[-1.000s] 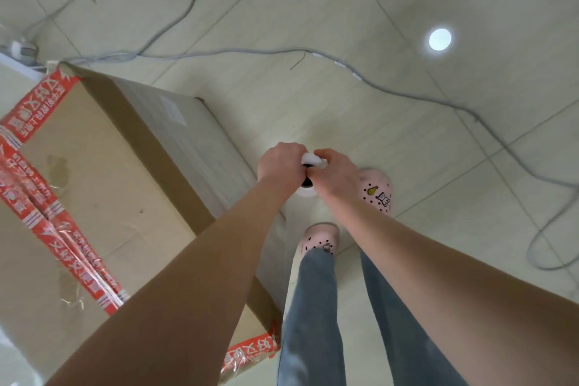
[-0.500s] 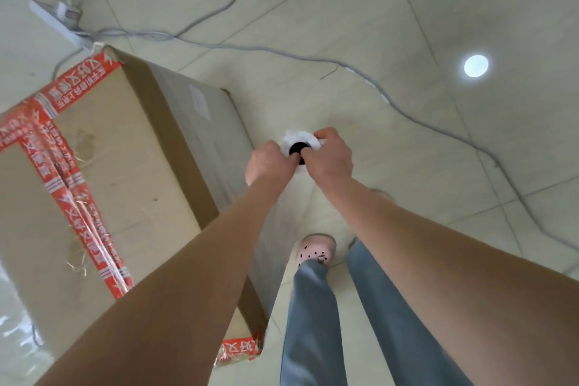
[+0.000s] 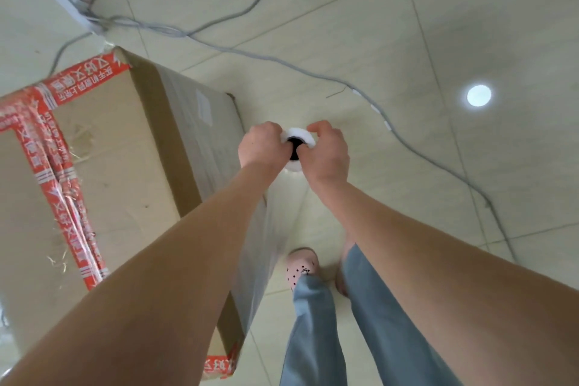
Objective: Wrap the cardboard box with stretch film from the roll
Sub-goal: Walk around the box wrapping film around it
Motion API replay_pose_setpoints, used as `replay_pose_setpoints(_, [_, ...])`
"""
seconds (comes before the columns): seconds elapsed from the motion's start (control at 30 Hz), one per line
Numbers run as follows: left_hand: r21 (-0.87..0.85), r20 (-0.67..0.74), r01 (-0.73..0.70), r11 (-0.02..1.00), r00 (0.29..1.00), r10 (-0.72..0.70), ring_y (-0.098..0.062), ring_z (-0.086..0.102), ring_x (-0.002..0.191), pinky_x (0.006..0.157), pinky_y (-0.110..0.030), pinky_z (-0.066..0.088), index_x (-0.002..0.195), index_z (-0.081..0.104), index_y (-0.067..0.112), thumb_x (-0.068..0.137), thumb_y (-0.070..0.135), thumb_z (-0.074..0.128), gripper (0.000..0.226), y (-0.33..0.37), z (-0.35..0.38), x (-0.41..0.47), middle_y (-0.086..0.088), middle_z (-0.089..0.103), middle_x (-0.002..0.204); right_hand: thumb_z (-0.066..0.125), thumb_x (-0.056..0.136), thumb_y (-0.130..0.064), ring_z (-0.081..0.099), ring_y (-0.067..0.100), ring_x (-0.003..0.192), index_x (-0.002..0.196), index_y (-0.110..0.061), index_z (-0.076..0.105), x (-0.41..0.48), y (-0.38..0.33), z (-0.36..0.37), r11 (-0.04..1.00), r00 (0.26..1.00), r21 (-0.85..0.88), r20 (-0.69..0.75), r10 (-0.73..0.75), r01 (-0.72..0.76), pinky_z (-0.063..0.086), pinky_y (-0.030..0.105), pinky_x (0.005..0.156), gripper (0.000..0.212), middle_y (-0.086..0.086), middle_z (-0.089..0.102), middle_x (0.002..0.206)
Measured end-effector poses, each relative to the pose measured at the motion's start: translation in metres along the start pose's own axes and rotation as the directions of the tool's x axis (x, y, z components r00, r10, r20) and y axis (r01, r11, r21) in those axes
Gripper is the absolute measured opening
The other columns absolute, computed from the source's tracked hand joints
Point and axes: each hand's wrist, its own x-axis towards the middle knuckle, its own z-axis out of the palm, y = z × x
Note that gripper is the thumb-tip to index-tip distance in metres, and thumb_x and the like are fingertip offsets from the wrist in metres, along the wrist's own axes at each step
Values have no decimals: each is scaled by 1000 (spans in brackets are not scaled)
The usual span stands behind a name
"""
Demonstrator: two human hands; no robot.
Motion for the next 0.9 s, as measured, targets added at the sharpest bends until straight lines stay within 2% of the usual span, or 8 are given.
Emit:
replay_pose_setpoints(0.1, [-110, 35, 217, 970, 976, -215, -26, 51, 75, 63, -28, 36, 87, 59, 14, 83, 38, 58, 25, -11, -12, 9, -4, 55, 81, 59, 83, -18, 59, 24, 104, 124, -23, 53, 10, -18, 8, 993, 995, 77, 53, 83, -87, 46, 31, 85, 42, 3, 60, 118])
replay_pose_setpoints(0.2, [-159, 156, 268, 950, 957, -244, -25, 57, 73, 58, -26, 37, 85, 59, 14, 83, 44, 58, 29, -21, -20, 17, -4, 59, 79, 58, 84, -13, 58, 22, 110, 124, -24, 57, 19, -34, 8, 987, 989, 106, 102, 110, -121, 45, 30, 90, 41, 0, 60, 123])
replay_pose_setpoints(0.3, [-186, 147, 133, 974, 983, -106, -28, 62, 89, 63, -29, 45, 99, 62, 16, 83, 32, 63, 23, -21, -23, 21, -8, 65, 93, 57, 86, -11, 57, 22, 113, 124, -23, 57, 21, -39, 8, 991, 987, 72, 119, 105, -114, 44, 29, 93, 40, 1, 59, 126])
replay_pose_setpoints(0.37, [-131, 114, -10, 991, 993, 25, -27, 58, 110, 83, -33, 48, 130, 52, 23, 83, 20, 62, 47, -15, -25, 22, -6, 64, 117, 56, 86, -10, 58, 22, 111, 125, -24, 57, 20, -39, 7, 990, 985, 59, 122, 121, -128, 43, 28, 92, 41, 1, 60, 125])
replay_pose_setpoints(0.47, [-5, 124, -170, 985, 978, 169, -23, 54, 119, 91, -35, 49, 142, 39, 30, 84, 14, 57, 62, -6, -27, 29, -1, 58, 131, 54, 88, -11, 58, 20, 108, 127, -23, 56, 20, -39, 4, 991, 985, 44, 128, 118, -125, 43, 25, 85, 41, 1, 60, 124])
replay_pose_setpoints(0.7, [306, 196, -324, 895, 942, 273, -29, 63, 92, 65, -29, 42, 95, 63, 15, 80, 9, 56, 17, 14, -39, 53, -7, 64, 98, 55, 87, -16, 58, 17, 96, 113, -25, 63, 33, -51, -3, 994, 986, -51, 127, 104, -98, 35, 23, 72, 29, -3, 64, 104])
replay_pose_setpoints(0.8, [249, 201, -280, 927, 952, 233, -30, 61, 90, 63, -30, 42, 90, 61, 11, 81, 7, 52, 14, 12, -48, 64, -10, 64, 98, 53, 85, -18, 56, 16, 88, 106, -27, 65, 40, -63, -1, 994, 990, -84, 113, 80, -70, 36, 24, 71, 25, -7, 61, 90])
replay_pose_setpoints(0.9, [59, 129, -112, 992, 986, 103, -30, 61, 86, 62, -29, 41, 88, 60, 9, 81, 13, 54, 10, -1, -56, 75, -9, 62, 89, 55, 83, -16, 59, 18, 97, 113, -24, 61, 51, -79, 6, 997, 997, -80, 76, 25, -19, 43, 28, 79, 32, -3, 64, 107])
